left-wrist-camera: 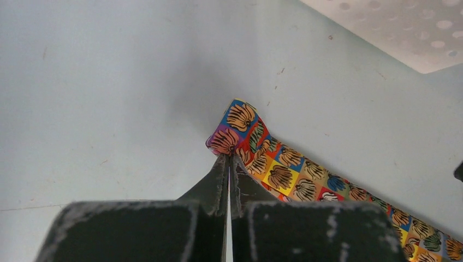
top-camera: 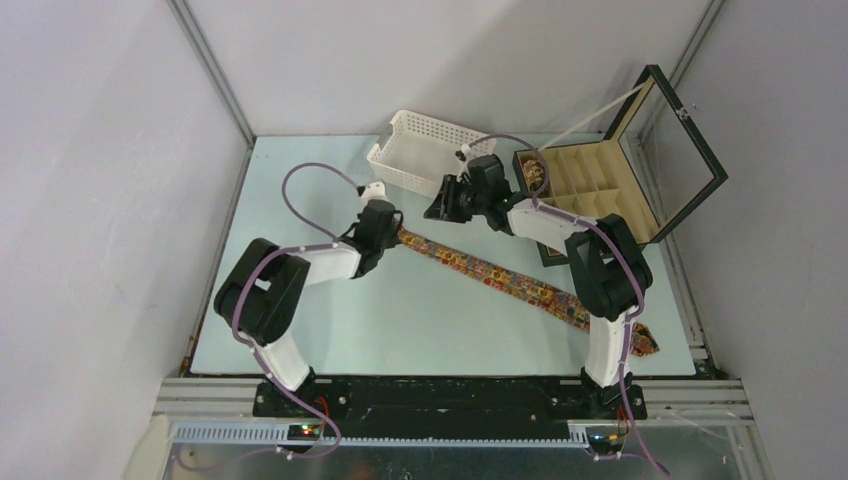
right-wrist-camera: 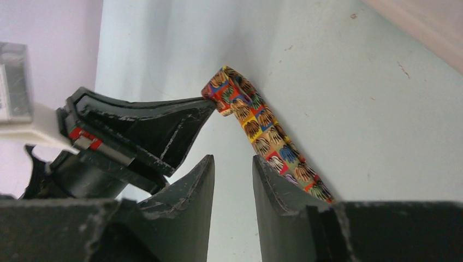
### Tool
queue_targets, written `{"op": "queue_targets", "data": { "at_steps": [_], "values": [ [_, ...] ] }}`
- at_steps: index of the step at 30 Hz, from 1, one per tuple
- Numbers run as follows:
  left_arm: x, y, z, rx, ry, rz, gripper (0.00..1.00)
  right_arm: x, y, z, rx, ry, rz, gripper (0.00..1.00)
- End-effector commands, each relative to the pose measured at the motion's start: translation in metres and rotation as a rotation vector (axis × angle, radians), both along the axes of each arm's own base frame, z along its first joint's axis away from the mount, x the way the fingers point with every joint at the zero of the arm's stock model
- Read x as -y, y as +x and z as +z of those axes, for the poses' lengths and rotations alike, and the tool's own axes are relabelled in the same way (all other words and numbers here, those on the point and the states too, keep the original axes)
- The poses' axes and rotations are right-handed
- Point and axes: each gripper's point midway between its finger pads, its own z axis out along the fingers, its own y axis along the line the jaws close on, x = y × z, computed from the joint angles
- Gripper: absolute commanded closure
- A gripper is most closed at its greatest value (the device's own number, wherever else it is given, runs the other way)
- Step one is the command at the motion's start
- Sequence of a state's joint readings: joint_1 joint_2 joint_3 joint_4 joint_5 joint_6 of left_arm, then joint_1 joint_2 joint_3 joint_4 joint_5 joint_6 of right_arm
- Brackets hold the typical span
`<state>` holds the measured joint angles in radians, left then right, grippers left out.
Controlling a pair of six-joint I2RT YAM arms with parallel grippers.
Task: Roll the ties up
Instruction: Roll the tie at the center of the board.
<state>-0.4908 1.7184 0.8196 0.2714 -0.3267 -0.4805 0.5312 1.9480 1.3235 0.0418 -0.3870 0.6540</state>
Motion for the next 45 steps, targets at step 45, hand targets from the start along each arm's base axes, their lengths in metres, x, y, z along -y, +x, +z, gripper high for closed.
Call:
{"op": "queue_targets", "data": {
  "at_steps": [45],
  "values": [
    [0.043, -0.023, 0.007, 0.223, 0.647, -0.085, 1.00, 0.050, 0.028, 0.036, 0.065, 0.086, -0.068, 0.67]
  ]
}}
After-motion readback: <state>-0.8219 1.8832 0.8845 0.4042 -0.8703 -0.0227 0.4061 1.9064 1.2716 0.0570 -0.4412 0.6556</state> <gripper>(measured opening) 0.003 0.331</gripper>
